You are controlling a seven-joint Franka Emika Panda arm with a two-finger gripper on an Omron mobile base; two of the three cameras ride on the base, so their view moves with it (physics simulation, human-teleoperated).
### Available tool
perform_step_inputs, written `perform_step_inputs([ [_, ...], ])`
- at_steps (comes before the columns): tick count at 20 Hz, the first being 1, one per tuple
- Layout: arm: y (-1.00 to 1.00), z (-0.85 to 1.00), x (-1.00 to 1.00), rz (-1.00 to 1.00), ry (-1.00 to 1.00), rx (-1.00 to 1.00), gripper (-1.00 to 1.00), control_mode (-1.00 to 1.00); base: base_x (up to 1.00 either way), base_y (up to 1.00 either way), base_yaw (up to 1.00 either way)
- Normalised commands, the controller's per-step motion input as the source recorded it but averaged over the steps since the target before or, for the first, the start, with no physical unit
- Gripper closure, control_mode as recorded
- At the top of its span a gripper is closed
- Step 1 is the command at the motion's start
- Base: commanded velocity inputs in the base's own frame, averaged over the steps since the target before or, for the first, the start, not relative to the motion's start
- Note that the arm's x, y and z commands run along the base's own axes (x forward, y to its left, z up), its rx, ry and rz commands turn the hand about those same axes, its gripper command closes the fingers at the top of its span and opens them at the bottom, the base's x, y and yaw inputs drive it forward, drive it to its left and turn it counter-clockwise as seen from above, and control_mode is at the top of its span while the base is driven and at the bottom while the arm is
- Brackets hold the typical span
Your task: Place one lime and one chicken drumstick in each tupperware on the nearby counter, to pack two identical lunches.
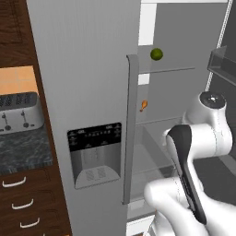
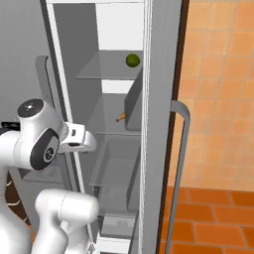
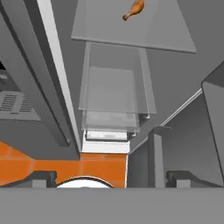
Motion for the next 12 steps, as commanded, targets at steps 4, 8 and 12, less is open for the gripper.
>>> perform_step_inputs([
  [4, -0.35, -0.03, 0.79, 0.00, 0.00, 0.06, -1.00, -1.00, 0.00, 0.00, 0.00],
  [8, -0.16, 0.00, 0.90, 0.00, -0.03, 0.09, -1.00, -1.00, 0.00, 0.00, 0.00],
  [12, -0.01, 0.00, 0.95, 0.00, 0.00, 0.10, -1.00, -1.00, 0.00, 0.00, 0.00],
])
